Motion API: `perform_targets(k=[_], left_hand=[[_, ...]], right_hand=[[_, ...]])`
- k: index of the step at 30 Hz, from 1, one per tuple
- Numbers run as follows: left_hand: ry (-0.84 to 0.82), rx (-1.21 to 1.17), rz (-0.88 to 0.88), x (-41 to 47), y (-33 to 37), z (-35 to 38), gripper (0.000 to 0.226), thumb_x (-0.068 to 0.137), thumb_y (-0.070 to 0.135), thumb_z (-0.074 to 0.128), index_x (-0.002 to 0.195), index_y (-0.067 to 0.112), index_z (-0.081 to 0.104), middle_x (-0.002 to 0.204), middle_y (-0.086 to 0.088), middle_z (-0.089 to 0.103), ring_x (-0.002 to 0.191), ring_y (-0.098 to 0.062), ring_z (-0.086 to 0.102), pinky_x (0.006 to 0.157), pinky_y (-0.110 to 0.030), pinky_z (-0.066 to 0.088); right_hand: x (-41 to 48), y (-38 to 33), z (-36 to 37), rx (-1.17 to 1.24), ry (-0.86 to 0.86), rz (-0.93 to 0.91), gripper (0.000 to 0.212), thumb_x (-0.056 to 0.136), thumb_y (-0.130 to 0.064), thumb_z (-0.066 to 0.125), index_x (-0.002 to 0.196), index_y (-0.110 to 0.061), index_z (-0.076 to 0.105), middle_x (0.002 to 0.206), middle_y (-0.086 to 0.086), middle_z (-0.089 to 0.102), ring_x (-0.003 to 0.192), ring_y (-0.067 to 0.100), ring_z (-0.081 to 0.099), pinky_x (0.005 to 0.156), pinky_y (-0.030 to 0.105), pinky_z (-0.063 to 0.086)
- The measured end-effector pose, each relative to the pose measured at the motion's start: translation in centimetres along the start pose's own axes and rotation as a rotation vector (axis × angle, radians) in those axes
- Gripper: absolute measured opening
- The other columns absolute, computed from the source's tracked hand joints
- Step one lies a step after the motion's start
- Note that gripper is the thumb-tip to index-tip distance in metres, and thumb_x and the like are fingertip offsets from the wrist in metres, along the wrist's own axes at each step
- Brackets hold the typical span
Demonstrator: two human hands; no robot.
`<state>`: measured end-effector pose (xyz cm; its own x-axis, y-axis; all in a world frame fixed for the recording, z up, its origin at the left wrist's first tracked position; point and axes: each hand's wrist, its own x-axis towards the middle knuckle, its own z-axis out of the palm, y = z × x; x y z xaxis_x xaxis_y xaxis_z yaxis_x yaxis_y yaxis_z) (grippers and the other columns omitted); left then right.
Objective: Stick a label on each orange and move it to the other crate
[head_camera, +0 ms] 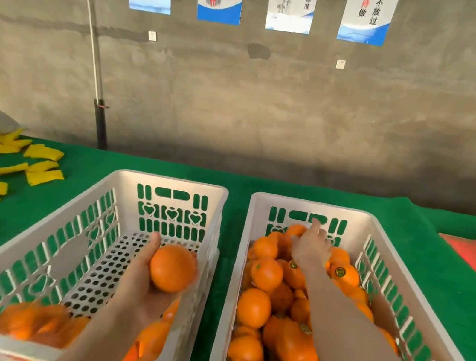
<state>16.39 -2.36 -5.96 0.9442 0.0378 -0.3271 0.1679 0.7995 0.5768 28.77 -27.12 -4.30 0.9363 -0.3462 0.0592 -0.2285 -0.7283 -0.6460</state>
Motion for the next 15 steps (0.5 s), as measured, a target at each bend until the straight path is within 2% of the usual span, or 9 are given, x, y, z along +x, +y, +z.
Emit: perform_targets(k=[3, 5, 8, 11, 13, 15], left_hand=[[-0.013, 0.008, -0.016, 0.4, -0.1, -0.2, 0.046, 0.071, 0.043, 0.072, 0.105, 0.022, 0.05, 0.079, -0.02, 0.072, 0.081, -0.038, 0.07, 0.075, -0.053, 0.056], [-0.03, 0.023, -0.01, 0.3, -0.1, -0.4, 0.045, 0.071, 0.043, 0.072, 0.104, 0.023, 0.048, 0.079, -0.019, 0.072, 0.082, -0.037, 0.07, 0.078, -0.052, 0.055], [-0.038, 0.066, -0.006, 0.1, 0.0, -0.3, 0.042, 0.076, 0.045, 0.069, 0.105, 0.025, 0.045, 0.083, -0.019, 0.073, 0.084, -0.037, 0.07, 0.077, -0.051, 0.056], [-0.024, 0.104, 0.0, 0.0, 0.1, -0.2, 0.043, 0.078, 0.046, 0.069, 0.107, 0.026, 0.045, 0.107, -0.02, 0.063, 0.091, -0.038, 0.068, 0.077, -0.051, 0.055], [-0.033, 0.164, 0.017, -0.3, 0.1, -0.1, 0.045, 0.076, 0.048, 0.069, 0.108, 0.027, 0.045, 0.113, -0.019, 0.058, 0.095, -0.037, 0.067, 0.076, -0.05, 0.056], [-0.067, 0.23, 0.036, -0.9, 0.0, 0.2, 0.05, 0.08, 0.051, 0.064, 0.116, 0.022, 0.044, 0.115, -0.019, 0.06, 0.098, -0.035, 0.066, 0.077, -0.048, 0.056]], right_hand=[[0.6, 0.8, 1.6, -0.066, 0.044, 0.045, 0.057, 0.095, -0.025, 0.051, 0.145, -0.011, 0.026, 0.15, 0.018, 0.026, 0.137, 0.037, 0.026, 0.111, 0.048, 0.03], [0.6, 1.1, 2.2, -0.019, 0.083, -0.021, 0.052, 0.093, -0.022, 0.053, 0.14, -0.01, 0.035, 0.146, 0.018, 0.033, 0.134, 0.036, 0.03, 0.108, 0.046, 0.034], [-1.7, -0.3, 1.0, 0.159, 0.11, -0.208, 0.039, 0.091, -0.014, 0.058, 0.129, -0.008, 0.05, 0.135, 0.014, 0.048, 0.126, 0.029, 0.042, 0.102, 0.036, 0.038], [-7.7, -2.1, -1.8, 0.345, 0.089, -0.468, 0.026, 0.09, -0.006, 0.057, 0.116, -0.007, 0.06, 0.117, 0.006, 0.061, 0.109, 0.015, 0.056, 0.092, 0.022, 0.043], [-13.7, -2.1, -4.0, 0.463, 0.009, -0.686, 0.018, 0.089, -0.005, 0.058, 0.105, -0.011, 0.065, 0.1, -0.003, 0.065, 0.092, 0.0, 0.059, 0.079, 0.01, 0.045], [-19.5, -0.4, -5.4, 0.52, -0.201, -0.857, 0.011, 0.09, -0.012, 0.06, 0.098, -0.018, 0.065, 0.09, -0.01, 0.066, 0.084, 0.0, 0.061, 0.072, 0.013, 0.049]])
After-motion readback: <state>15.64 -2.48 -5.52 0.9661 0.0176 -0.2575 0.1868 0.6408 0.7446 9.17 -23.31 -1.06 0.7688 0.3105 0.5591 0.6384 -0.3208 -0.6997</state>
